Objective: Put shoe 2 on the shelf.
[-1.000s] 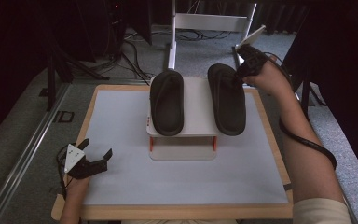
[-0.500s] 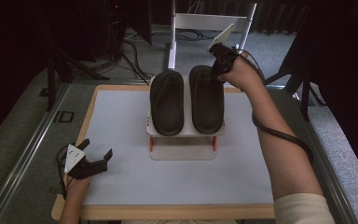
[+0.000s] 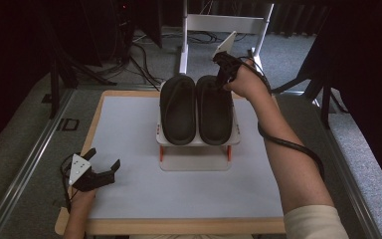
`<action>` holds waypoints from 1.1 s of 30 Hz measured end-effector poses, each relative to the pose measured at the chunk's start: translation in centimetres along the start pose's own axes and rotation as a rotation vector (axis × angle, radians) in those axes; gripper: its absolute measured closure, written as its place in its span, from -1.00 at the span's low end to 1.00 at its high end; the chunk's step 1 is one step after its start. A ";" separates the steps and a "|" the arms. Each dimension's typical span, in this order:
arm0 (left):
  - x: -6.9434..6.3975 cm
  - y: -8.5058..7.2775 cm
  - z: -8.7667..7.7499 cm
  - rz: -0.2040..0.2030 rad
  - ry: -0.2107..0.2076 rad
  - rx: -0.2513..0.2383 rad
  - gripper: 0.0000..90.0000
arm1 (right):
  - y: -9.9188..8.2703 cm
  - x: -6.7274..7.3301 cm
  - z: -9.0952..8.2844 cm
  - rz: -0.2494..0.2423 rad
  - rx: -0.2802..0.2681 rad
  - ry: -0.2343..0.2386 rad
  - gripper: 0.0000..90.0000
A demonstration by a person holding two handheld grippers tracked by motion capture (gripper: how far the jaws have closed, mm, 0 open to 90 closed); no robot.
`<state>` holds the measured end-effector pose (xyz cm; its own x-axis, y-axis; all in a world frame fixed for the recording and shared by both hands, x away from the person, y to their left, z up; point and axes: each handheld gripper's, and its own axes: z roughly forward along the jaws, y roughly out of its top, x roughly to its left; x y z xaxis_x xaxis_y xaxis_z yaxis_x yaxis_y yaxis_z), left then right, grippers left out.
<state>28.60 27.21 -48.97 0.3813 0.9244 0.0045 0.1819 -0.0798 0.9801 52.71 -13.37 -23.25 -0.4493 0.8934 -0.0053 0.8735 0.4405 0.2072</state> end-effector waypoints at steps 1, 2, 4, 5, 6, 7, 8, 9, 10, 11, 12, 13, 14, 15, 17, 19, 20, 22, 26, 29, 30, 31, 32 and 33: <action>0.0 0.0 0.0 -0.001 0.001 -0.001 -0.97 | 0.0 0.1 0.0 0.004 0.001 0.008 0.60; 0.0 0.0 0.0 -0.001 0.001 -0.001 -0.97 | 0.0 0.2 0.0 0.003 0.001 0.013 0.60; 0.0 0.0 0.0 0.000 0.001 -0.001 -0.97 | 0.1 0.4 0.1 0.008 0.011 -0.001 0.59; 0.0 0.0 0.0 0.001 0.000 -0.001 -0.97 | 0.1 0.5 0.2 0.006 0.015 -0.008 0.59; 0.0 0.0 0.0 0.001 0.000 -0.001 -0.97 | 0.1 0.5 0.2 0.007 0.017 -0.008 0.59; 0.0 0.0 0.0 0.001 0.000 -0.001 -0.97 | 0.1 0.4 0.3 0.006 0.013 -0.005 0.58; 0.0 0.0 0.0 0.001 -0.001 -0.001 -0.97 | 0.0 0.2 0.3 0.000 0.010 -0.001 0.57; 0.0 0.0 0.0 0.001 -0.001 -0.002 -0.97 | -0.1 0.1 0.2 -0.007 0.002 0.005 0.54; 0.0 0.0 0.0 0.001 -0.001 -0.001 -0.97 | -0.1 0.0 0.1 -0.014 -0.013 0.012 0.47; 0.0 0.0 0.0 0.000 -0.001 -0.001 -0.97 | -0.2 -0.1 0.0 -0.025 -0.032 0.011 0.35; 0.0 0.0 0.0 0.001 -0.001 -0.001 -0.97 | -0.3 -0.1 -0.2 -0.036 -0.054 0.002 0.27; 0.0 0.0 0.0 0.001 0.000 -0.001 -0.97 | -0.4 -0.2 -0.4 -0.038 -0.065 -0.001 0.24; 0.0 0.0 0.0 0.001 -0.001 -0.001 -0.97 | -0.5 -0.3 -0.7 -0.038 -0.064 0.008 0.21; 0.0 0.0 0.0 0.001 0.000 -0.001 -0.97 | -0.5 -0.3 -0.9 -0.043 -0.070 0.011 0.14; 0.0 0.0 0.0 0.001 0.000 -0.001 -0.97 | -0.8 -0.4 -1.3 -0.043 -0.073 0.008 0.11; 0.0 0.0 0.0 0.001 0.000 0.001 -0.97 | -1.1 -0.6 -1.7 -0.053 -0.087 0.020 0.06; 0.0 0.0 0.0 0.001 0.000 0.001 -0.97 | -1.3 -0.7 -1.8 -0.053 -0.089 0.024 0.03; 0.0 0.0 0.0 0.001 0.000 0.002 -0.97 | -1.6 -1.1 -2.0 -0.058 -0.086 0.035 -0.04; 0.0 0.0 0.0 -0.001 0.000 0.001 -0.97 | -2.6 -2.2 -2.1 -0.064 -0.103 0.078 -0.17; 0.0 0.0 0.0 0.001 0.001 0.003 -0.97 | -3.3 -3.2 -2.3 -0.043 -0.136 0.105 -0.26; 0.0 0.0 0.0 0.001 0.001 0.003 -0.97 | -3.5 -3.5 -2.3 -0.038 -0.147 0.116 -0.26; 0.0 0.0 0.0 0.001 0.002 0.003 -0.97 | -3.7 -3.8 -2.3 -0.037 -0.152 0.125 -0.31; 0.0 0.0 0.0 0.000 0.002 0.003 -0.97 | -4.0 -4.1 -2.4 -0.045 -0.163 0.124 -0.41; 0.0 0.0 0.0 0.000 0.002 0.003 -0.97 | -4.2 -4.3 -2.4 -0.046 -0.176 0.126 -0.46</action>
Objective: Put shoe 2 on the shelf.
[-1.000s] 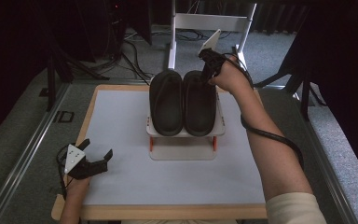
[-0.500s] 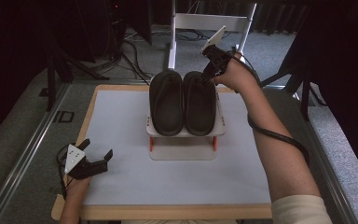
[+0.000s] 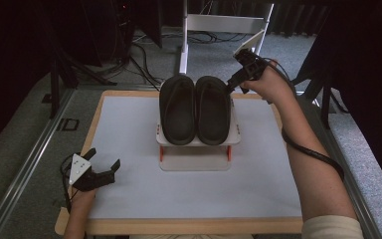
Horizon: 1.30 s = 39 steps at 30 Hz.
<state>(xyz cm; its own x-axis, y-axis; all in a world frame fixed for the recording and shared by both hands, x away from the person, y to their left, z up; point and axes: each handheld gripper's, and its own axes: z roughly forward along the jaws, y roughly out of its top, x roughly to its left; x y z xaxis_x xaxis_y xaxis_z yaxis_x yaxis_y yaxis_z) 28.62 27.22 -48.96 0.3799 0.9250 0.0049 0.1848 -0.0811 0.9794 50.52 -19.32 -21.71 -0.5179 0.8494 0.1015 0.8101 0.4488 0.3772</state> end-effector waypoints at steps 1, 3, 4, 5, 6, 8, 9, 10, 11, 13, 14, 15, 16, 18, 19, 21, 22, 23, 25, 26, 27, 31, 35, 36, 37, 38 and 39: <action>0.0 0.0 0.0 0.000 0.000 0.000 -0.97 | -0.3 -0.3 -0.2 0.000 -0.008 0.012 -0.48; 0.0 0.0 0.0 -0.001 0.000 0.000 -0.97 | -0.8 -0.8 -0.5 0.000 -0.024 0.036 -0.51; 0.0 0.0 0.0 0.000 0.000 0.000 -0.97 | -1.1 -1.0 -0.7 -0.001 -0.034 0.030 -0.51; 0.0 0.0 0.0 0.000 0.000 0.000 -0.97 | -1.4 -1.2 -0.9 0.001 -0.041 0.032 -0.50; 0.0 0.0 0.0 0.000 0.000 0.000 -0.97 | -1.8 -1.5 -1.0 0.002 -0.047 0.038 -0.50; 0.0 0.0 0.0 0.000 0.000 0.001 -0.97 | -2.1 -1.7 -1.1 0.003 -0.052 0.043 -0.49; 0.0 0.0 0.0 0.000 0.001 0.001 -0.97 | -2.8 -2.1 -1.3 0.004 -0.060 0.034 -0.47; 0.0 0.0 0.0 0.000 0.000 0.001 -0.97 | -2.9 -2.2 -1.4 0.005 -0.063 0.033 -0.47; 0.0 0.0 0.0 0.000 0.000 0.001 -0.97 | -2.9 -2.2 -1.4 0.005 -0.063 0.033 -0.47; 0.0 0.0 0.0 0.000 0.000 0.001 -0.97 | -4.0 -3.0 -1.3 0.011 -0.077 0.026 -0.48; 0.0 0.0 0.0 0.000 0.001 0.000 -0.97 | -4.3 -3.2 -1.3 0.012 -0.087 0.028 -0.51; 0.0 0.0 0.0 0.000 0.000 0.000 -0.97 | -5.0 -3.7 -1.0 0.016 -0.094 0.030 -0.51; 0.0 0.0 0.0 0.000 0.000 0.000 -0.97 | -5.4 -4.0 -0.9 0.017 -0.100 0.029 -0.53; 0.0 0.0 0.0 0.000 0.000 0.000 -0.97 | -5.7 -4.2 -0.7 0.018 -0.109 0.029 -0.53; 0.0 0.0 0.0 -0.001 0.000 -0.001 -0.97 | -6.1 -4.5 -0.5 0.018 -0.111 0.030 -0.53; 0.0 0.0 0.0 -0.001 0.000 0.000 -0.97 | -7.1 -5.2 0.2 0.009 -0.125 0.017 -0.55; 0.0 0.0 0.0 -0.001 0.000 0.000 -0.97 | -7.5 -5.5 0.5 0.009 -0.131 0.012 -0.55; 0.0 0.0 0.0 -0.001 0.000 0.000 -0.97 | -7.8 -5.7 0.8 0.008 -0.150 0.006 -0.54; 0.0 0.0 0.0 -0.001 0.000 0.000 -0.97 | -8.4 -6.2 1.3 0.012 -0.185 -0.008 -0.53; 0.0 0.0 0.0 -0.001 0.000 0.000 -0.97 | -8.4 -6.2 1.3 0.012 -0.185 -0.008 -0.53; 0.0 0.0 0.0 -0.001 0.000 0.000 -0.97 | -8.8 -6.4 1.5 0.006 -0.204 -0.013 -0.53; 0.0 0.0 0.0 -0.001 0.000 0.000 -0.97 | -10.1 -7.0 2.7 0.017 -0.234 -0.011 -0.53; 0.0 0.0 0.0 -0.001 -0.001 0.000 -0.97 | -11.4 -7.4 4.2 0.013 -0.271 -0.023 -0.53; 0.0 0.0 0.0 -0.001 0.000 0.000 -0.97 | -11.8 -7.4 4.6 0.005 -0.287 -0.026 -0.55; 0.0 0.0 0.0 -0.001 0.000 0.000 -0.97 | -12.2 -7.4 5.1 0.004 -0.301 -0.028 -0.56; 0.0 0.0 0.0 -0.001 -0.001 0.000 -0.97 | -13.0 -7.6 6.0 -0.006 -0.334 -0.037 -0.58; 0.0 0.0 0.0 -0.001 0.000 0.000 -0.97 | -13.4 -7.7 6.5 -0.003 -0.356 -0.044 -0.62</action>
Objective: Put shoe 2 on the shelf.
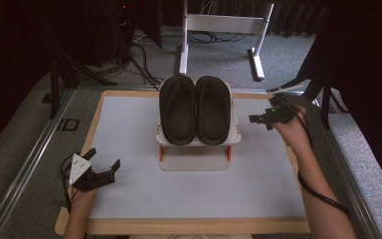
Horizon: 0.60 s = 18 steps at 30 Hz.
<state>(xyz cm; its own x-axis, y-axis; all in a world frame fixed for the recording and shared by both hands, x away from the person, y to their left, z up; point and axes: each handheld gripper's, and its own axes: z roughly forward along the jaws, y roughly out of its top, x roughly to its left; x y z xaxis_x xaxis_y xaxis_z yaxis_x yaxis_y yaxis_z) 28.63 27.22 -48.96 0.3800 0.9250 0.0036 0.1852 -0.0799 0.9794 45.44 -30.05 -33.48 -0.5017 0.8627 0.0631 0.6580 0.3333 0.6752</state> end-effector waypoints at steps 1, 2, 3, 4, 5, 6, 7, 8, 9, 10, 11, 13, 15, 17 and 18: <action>0.0 0.0 0.0 0.000 0.000 0.000 -0.97 | 0.0 0.0 0.0 0.000 0.000 0.000 -0.62; 0.0 0.0 0.0 -0.001 0.000 -0.001 -0.97 | -1.0 -0.2 0.6 0.008 -0.030 -0.016 -0.65; 0.0 0.0 0.0 -0.001 0.000 -0.001 -0.97 | -1.0 -0.2 0.6 0.008 -0.030 -0.016 -0.65; 0.0 0.0 0.0 0.000 -0.001 0.000 -0.97 | -1.9 -0.3 1.0 0.009 -0.069 -0.018 -0.65; 0.0 0.0 0.0 0.000 -0.001 0.000 -0.97 | -1.9 -0.3 1.0 0.009 -0.069 -0.018 -0.65; 0.0 0.0 0.0 0.000 -0.001 0.000 -0.97 | -2.3 -0.3 1.2 0.005 -0.081 -0.023 -0.66; 0.0 0.0 0.0 0.000 -0.001 0.000 -0.97 | -3.1 -0.3 1.5 -0.007 -0.114 -0.029 -0.67; 0.0 0.0 0.0 0.000 -0.001 0.000 -0.97 | -3.1 -0.3 1.5 -0.007 -0.114 -0.029 -0.67; 0.0 0.0 0.0 0.000 -0.001 0.000 -0.97 | -3.4 -0.4 1.7 -0.008 -0.118 -0.022 -0.70; 0.0 0.0 0.0 0.000 -0.001 0.000 -0.97 | -3.8 -0.4 2.0 -0.011 -0.129 -0.034 -0.70; 0.0 0.0 0.0 0.001 0.000 0.000 -0.97 | -4.6 -0.4 2.4 -0.012 -0.138 -0.024 -0.71; 0.0 0.0 0.0 0.001 0.000 0.000 -0.97 | -5.4 -0.4 2.7 -0.006 -0.152 -0.041 -0.71; 0.0 0.0 0.0 0.001 0.000 0.000 -0.97 | -5.8 -0.5 2.9 -0.006 -0.157 -0.041 -0.72; 0.0 0.0 0.0 0.000 -0.001 -0.001 -0.97 | -6.7 -0.6 3.1 0.004 -0.179 -0.054 -0.73; 0.0 0.0 0.0 0.000 -0.001 0.000 -0.97 | -7.6 -0.7 3.3 0.023 -0.189 -0.057 -0.73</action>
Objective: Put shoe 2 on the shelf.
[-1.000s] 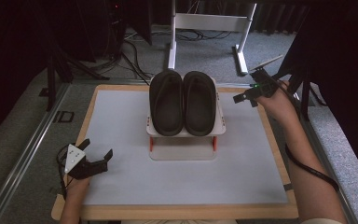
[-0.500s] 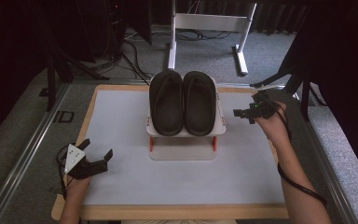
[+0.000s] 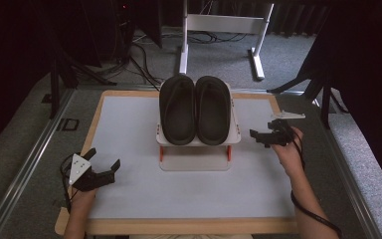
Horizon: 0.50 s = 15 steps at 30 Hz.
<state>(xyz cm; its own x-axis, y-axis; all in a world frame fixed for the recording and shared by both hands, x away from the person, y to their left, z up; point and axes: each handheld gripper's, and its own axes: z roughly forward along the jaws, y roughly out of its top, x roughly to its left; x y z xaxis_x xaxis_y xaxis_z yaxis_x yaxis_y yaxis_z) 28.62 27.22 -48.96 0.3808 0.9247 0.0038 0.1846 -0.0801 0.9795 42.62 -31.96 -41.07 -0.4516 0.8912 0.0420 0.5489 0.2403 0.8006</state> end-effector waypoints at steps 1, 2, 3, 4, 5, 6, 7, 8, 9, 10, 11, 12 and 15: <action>0.0 0.0 0.0 0.000 0.000 0.000 -0.97 | 0.0 0.0 0.0 0.000 0.000 0.000 -0.73; 0.0 0.0 0.0 0.000 0.000 0.000 -0.97 | -0.9 -0.2 0.0 0.010 -0.015 -0.014 -0.73; 0.0 0.0 0.0 0.000 0.000 0.000 -0.97 | -0.9 -0.2 0.0 0.010 -0.015 -0.014 -0.73; 0.0 0.0 0.0 0.000 0.000 0.000 -0.97 | -1.4 -0.2 0.0 0.010 -0.014 -0.019 -0.73; 0.0 0.0 0.0 -0.001 0.000 -0.001 -0.97 | -1.8 -0.3 -0.1 0.007 -0.019 -0.029 -0.73; 0.0 0.0 0.0 -0.001 0.000 -0.001 -0.97 | -2.2 -0.3 -0.1 0.003 -0.026 -0.033 -0.73; 0.0 0.0 0.0 0.000 0.000 0.000 -0.97 | -2.7 -0.4 -0.2 -0.005 -0.034 -0.035 -0.73; 0.0 0.0 0.0 0.000 0.001 0.001 -0.97 | -3.5 -0.7 -0.5 0.002 -0.058 -0.036 -0.73; 0.0 0.0 0.0 -0.001 0.001 0.001 -0.97 | -3.5 -0.7 -0.5 0.002 -0.058 -0.036 -0.73; 0.0 0.0 0.0 -0.001 0.001 0.001 -0.97 | -3.8 -0.9 -0.7 0.014 -0.066 -0.032 -0.73; 0.0 0.0 0.0 -0.001 0.001 0.001 -0.97 | -4.2 -1.1 -0.8 0.027 -0.076 -0.040 -0.73; 0.0 0.0 0.0 -0.001 0.001 0.001 -0.97 | -4.2 -1.1 -0.8 0.027 -0.076 -0.040 -0.73; 0.0 0.0 0.0 -0.001 0.001 0.000 -0.97 | -5.7 -1.6 -1.3 0.051 -0.086 -0.058 -0.73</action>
<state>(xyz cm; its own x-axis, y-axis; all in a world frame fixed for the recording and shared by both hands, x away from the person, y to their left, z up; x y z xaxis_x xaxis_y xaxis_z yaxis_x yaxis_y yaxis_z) 28.63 27.22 -48.96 0.3800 0.9250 0.0031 0.1852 -0.0794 0.9795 39.33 -35.30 -44.86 -0.3817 0.9228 0.0516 0.5064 0.1621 0.8469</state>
